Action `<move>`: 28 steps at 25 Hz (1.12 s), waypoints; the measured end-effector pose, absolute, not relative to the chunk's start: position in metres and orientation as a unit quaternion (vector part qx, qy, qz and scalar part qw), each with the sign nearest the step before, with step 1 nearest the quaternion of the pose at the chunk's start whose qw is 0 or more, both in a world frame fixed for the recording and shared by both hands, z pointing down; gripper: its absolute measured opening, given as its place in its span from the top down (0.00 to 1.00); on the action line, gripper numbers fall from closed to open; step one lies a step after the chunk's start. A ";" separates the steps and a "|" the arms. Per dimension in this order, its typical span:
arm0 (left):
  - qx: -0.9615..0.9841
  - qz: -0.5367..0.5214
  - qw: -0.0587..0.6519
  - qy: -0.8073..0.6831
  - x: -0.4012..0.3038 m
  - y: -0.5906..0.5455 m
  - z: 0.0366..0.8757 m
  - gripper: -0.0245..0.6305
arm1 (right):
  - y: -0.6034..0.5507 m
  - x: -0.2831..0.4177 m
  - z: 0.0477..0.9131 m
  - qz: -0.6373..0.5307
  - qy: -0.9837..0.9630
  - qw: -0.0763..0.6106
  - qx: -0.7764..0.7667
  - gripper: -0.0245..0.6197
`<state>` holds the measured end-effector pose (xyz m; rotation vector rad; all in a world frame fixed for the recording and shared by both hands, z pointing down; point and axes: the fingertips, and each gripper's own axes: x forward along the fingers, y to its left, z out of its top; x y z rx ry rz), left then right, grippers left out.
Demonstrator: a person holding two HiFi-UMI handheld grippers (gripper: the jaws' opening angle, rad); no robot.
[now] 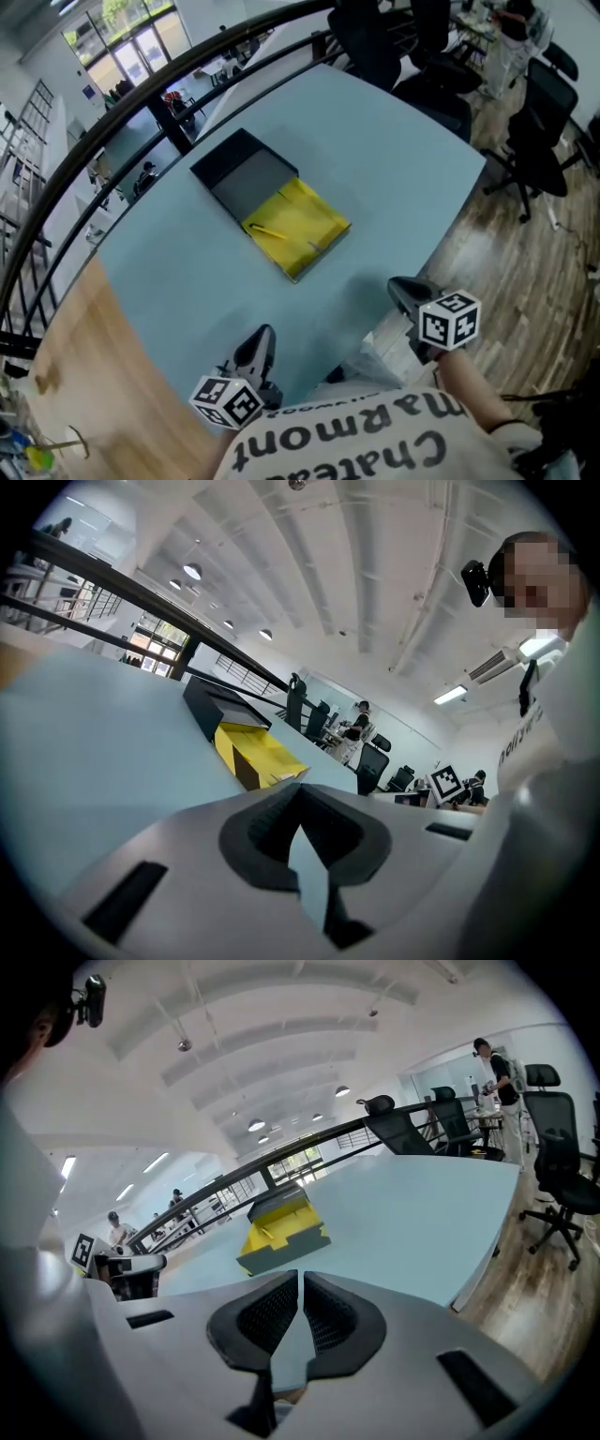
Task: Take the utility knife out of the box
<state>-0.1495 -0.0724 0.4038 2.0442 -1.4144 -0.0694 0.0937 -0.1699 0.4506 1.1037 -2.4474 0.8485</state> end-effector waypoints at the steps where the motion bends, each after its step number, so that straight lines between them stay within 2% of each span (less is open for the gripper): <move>1: 0.777 -0.029 0.316 -0.544 -0.146 -0.079 0.404 0.96 | -0.179 0.097 0.451 0.295 -0.861 0.165 0.380 0.89; 15: 0.747 -0.026 0.274 -0.605 -0.114 -0.162 0.396 0.96 | -0.291 0.130 0.455 0.304 -0.882 0.169 0.319 0.89; 20: 0.750 0.006 0.226 -0.622 -0.119 -0.196 0.381 0.96 | -0.326 0.120 0.448 0.289 -0.896 0.166 0.294 0.89; 28: 0.731 0.031 0.217 -0.646 -0.136 -0.223 0.381 0.96 | -0.353 0.085 0.447 0.306 -0.909 0.158 0.235 0.89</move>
